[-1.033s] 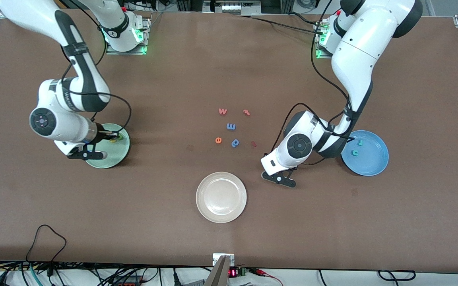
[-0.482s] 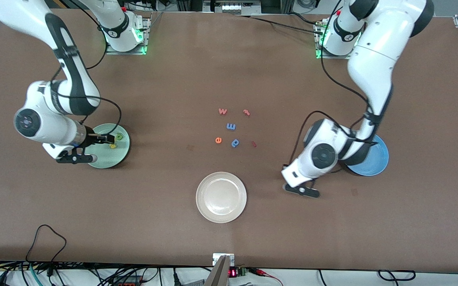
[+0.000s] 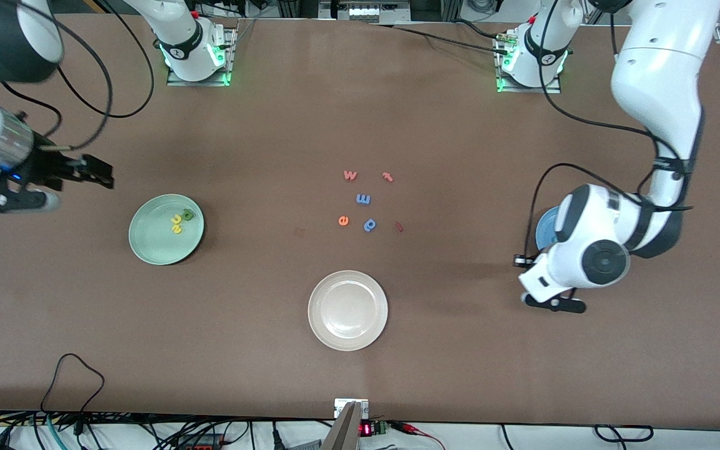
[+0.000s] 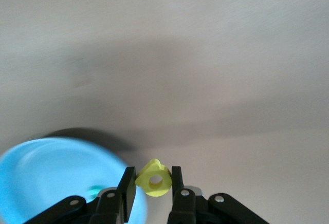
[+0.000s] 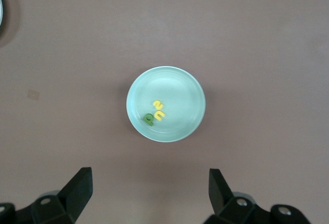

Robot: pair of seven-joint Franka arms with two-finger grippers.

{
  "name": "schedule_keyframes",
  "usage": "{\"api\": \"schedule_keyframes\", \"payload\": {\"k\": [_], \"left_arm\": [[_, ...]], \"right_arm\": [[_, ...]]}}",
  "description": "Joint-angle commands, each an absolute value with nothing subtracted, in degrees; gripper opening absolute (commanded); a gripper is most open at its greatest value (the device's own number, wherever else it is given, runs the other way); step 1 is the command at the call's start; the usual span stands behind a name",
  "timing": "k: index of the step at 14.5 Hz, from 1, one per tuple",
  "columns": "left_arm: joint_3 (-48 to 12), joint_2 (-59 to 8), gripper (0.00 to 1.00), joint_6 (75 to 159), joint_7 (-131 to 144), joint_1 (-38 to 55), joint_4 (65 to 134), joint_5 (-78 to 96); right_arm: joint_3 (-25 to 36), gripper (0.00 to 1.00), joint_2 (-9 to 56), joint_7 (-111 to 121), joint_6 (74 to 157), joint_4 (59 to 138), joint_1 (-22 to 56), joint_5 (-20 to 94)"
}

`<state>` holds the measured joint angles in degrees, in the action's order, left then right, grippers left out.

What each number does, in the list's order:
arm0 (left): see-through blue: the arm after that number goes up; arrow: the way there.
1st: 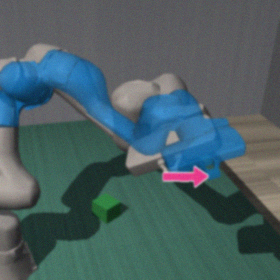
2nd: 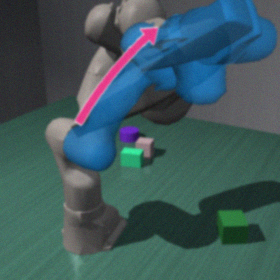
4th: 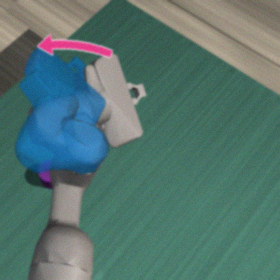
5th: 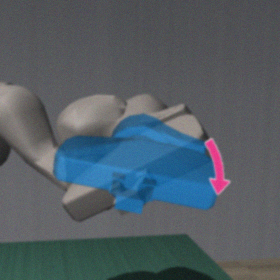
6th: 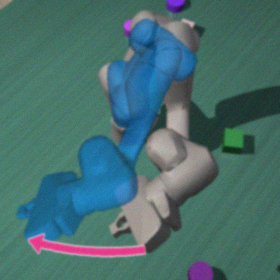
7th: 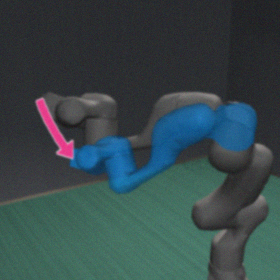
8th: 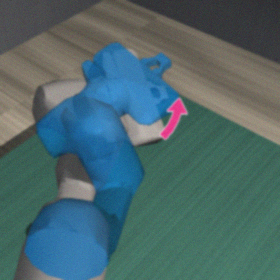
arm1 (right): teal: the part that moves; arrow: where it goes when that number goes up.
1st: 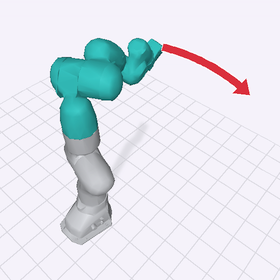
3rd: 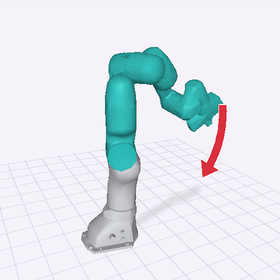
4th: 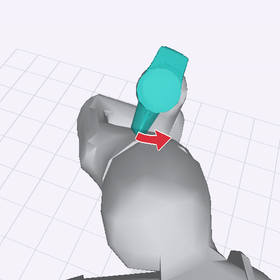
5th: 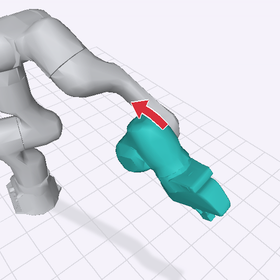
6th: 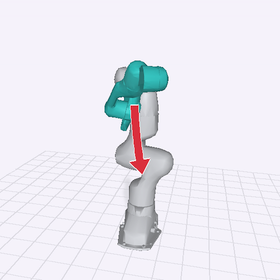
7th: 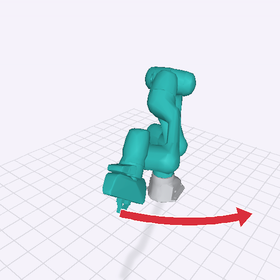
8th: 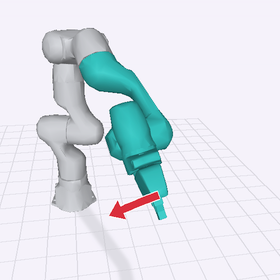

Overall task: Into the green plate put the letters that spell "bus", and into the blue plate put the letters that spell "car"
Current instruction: 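Release the yellow letter on the blue plate while the right gripper withdraws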

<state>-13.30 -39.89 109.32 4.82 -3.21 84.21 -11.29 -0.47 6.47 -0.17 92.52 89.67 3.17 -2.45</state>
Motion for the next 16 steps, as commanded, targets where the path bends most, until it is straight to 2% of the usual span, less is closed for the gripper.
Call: {"api": "schedule_keyframes", "payload": {"k": [1, 6, 12, 14, 16], "left_arm": [[-13.97, -35.96, 0.22, 109.42, -2.53, -9.04, 90.42, -12.57], [-13.97, -31.65, 0.24, 112.49, -2.72, -12.3, 101.49, -12.57], [-13.89, -32.08, 0.26, 115.75, -2.9, -14.06, 102.04, -14.23], [-13.89, -32.43, 0.28, 116.19, -2.9, -15.29, 101.95, -15.12], [-13.89, -33.13, 0.35, 117.33, -3.07, -16.16, 101.95, -15.2]], "right_arm": [[-0.26, 1.0, 7.12, 0.35, 89.38, 85.69, 2.9, -3.08], [0.44, 1.0, 6.68, -0.88, 85.35, 86.04, 1.67, -2.73], [0.44, 1.0, 6.24, -1.14, 84.2, 86.57, 1.5, -2.64], [0.44, 1.0, 3.97, -1.23, 85.24, 89.72, 1.49, -2.64], [0.44, 1.0, 3.17, -1.14, 86.13, 90.88, 1.41, -2.64]]}}
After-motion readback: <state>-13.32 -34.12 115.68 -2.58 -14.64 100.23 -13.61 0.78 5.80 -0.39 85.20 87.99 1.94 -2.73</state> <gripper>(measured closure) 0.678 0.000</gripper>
